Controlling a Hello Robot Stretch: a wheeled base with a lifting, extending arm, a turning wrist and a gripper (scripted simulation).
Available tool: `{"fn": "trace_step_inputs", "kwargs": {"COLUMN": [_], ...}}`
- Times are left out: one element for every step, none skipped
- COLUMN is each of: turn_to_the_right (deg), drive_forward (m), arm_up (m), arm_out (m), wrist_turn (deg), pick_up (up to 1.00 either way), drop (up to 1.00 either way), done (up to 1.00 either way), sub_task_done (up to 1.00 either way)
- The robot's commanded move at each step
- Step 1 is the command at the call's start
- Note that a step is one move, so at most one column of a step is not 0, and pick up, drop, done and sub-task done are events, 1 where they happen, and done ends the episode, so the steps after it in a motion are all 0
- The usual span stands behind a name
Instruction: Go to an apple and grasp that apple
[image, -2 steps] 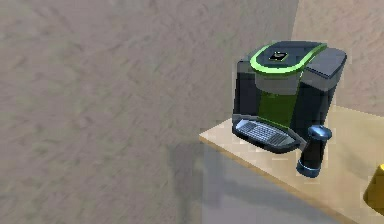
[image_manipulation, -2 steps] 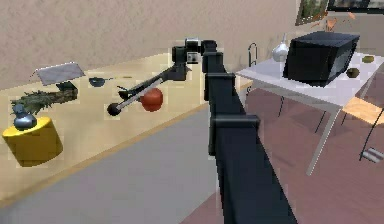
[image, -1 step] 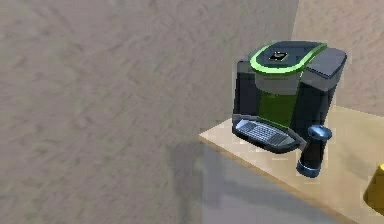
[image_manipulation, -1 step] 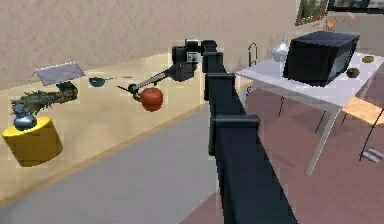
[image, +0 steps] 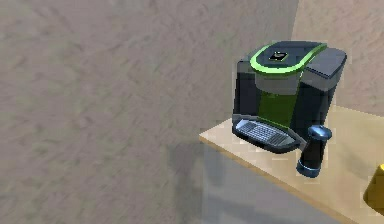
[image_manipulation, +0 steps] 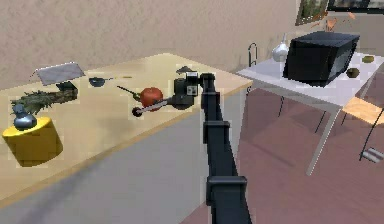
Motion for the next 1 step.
{"fn": "trace_step_inputs", "kwargs": {"turn_to_the_right": [0.0], "drive_forward": [0.0], "arm_up": [0.0], "arm_out": [0.0], "wrist_turn": [0.0], "pick_up": [1.0], "drop": [0.0], "done": [0.0], "sub_task_done": [0.0]}}
